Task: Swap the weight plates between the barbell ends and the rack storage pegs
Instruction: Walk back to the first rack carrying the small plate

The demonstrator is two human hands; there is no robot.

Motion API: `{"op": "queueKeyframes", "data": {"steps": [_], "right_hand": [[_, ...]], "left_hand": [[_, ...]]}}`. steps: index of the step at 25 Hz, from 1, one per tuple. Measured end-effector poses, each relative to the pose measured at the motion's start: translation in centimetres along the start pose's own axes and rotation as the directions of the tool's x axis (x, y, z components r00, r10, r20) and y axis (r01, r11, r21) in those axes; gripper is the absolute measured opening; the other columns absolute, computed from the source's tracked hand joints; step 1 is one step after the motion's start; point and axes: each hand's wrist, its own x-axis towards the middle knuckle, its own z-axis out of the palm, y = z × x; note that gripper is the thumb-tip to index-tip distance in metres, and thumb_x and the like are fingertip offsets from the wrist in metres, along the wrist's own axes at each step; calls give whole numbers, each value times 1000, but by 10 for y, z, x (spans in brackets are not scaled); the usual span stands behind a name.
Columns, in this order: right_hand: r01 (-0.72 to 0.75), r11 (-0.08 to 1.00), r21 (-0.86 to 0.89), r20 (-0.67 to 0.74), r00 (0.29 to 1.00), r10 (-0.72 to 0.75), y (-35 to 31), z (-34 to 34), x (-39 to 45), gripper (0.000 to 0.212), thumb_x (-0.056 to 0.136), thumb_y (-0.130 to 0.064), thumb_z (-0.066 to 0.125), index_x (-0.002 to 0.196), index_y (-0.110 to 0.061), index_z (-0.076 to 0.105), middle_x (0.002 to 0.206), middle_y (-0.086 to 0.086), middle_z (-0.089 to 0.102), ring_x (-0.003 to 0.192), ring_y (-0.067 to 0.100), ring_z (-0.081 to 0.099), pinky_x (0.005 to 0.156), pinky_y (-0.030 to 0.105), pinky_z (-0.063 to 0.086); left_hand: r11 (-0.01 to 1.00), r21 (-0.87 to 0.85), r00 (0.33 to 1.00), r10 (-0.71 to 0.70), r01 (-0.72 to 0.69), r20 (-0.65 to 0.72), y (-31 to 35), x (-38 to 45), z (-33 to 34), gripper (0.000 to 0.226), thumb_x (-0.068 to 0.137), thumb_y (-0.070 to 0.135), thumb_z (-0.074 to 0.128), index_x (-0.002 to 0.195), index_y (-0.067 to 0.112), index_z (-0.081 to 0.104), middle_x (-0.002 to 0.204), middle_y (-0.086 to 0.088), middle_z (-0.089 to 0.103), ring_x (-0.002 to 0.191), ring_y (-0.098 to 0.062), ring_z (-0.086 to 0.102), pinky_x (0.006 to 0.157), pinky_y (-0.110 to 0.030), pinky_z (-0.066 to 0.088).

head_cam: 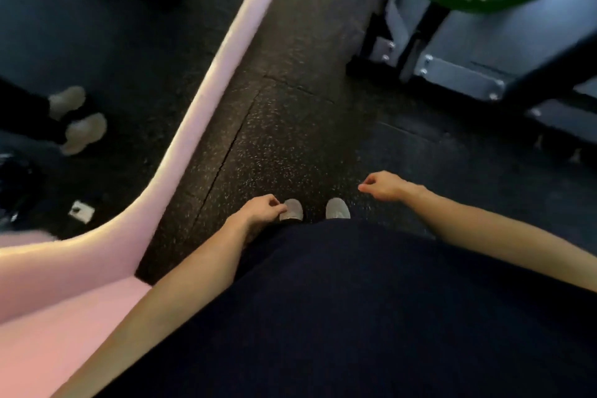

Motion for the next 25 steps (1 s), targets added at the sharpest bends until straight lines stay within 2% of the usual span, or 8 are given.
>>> {"op": "queueKeyframes", "data": {"steps": [6, 10, 13, 18, 22, 25], "right_hand": [[-199, 941, 272, -71, 971, 226, 9, 55, -37, 42, 97, -39, 50, 127, -12, 58, 132, 8, 58, 116, 25, 56, 93, 34, 44], [-262, 867, 423, -75, 944, 321, 17, 86, -57, 41, 97, -39, 51, 128, -13, 57, 132, 7, 58, 116, 25, 56, 93, 34, 44], [-246, 840, 484, -123, 931, 343, 29, 92, -67, 43, 96, -39, 53, 130, -12, 55, 132, 9, 58, 115, 25, 57, 94, 35, 46], [-146, 803, 578, -271, 894, 358, 48, 19, -85, 49, 98, -38, 50, 141, -15, 42, 140, 8, 51, 121, 25, 53, 102, 39, 44], [-2, 834, 552, -473, 823, 315, 54, -61, -110, 50, 97, -38, 51, 142, -19, 40, 141, 7, 49, 121, 24, 53, 100, 37, 44], [80, 877, 474, -614, 744, 264, 53, -124, -135, 51, 96, -41, 53, 141, -20, 42, 142, 8, 49, 124, 25, 51, 102, 37, 43]], "left_hand": [[935, 288, 977, 179, -206, 118, 13, 27, -44, 43, 97, 47, 50, 125, 15, 57, 123, -7, 61, 110, -23, 58, 90, -32, 45], [887, 367, 957, 230, -282, 178, 23, 28, -46, 42, 96, 47, 52, 125, 17, 58, 126, -7, 61, 112, -22, 57, 92, -32, 45], [885, 335, 945, 287, -324, 158, 40, 25, -47, 43, 94, 46, 56, 127, 18, 57, 125, -7, 60, 108, -22, 59, 92, -34, 50], [864, 296, 904, 428, -408, -3, 121, 12, -93, 47, 91, 51, 57, 129, 23, 53, 113, -3, 59, 87, -13, 58, 78, -32, 47], [828, 254, 815, 550, -501, -185, 202, -16, -141, 53, 89, 53, 61, 132, 24, 51, 125, -4, 59, 107, -21, 58, 95, -38, 49], [744, 307, 693, 667, -594, -275, 258, -50, -179, 54, 88, 54, 61, 131, 23, 53, 125, -5, 60, 110, -24, 59, 94, -37, 50]]}}
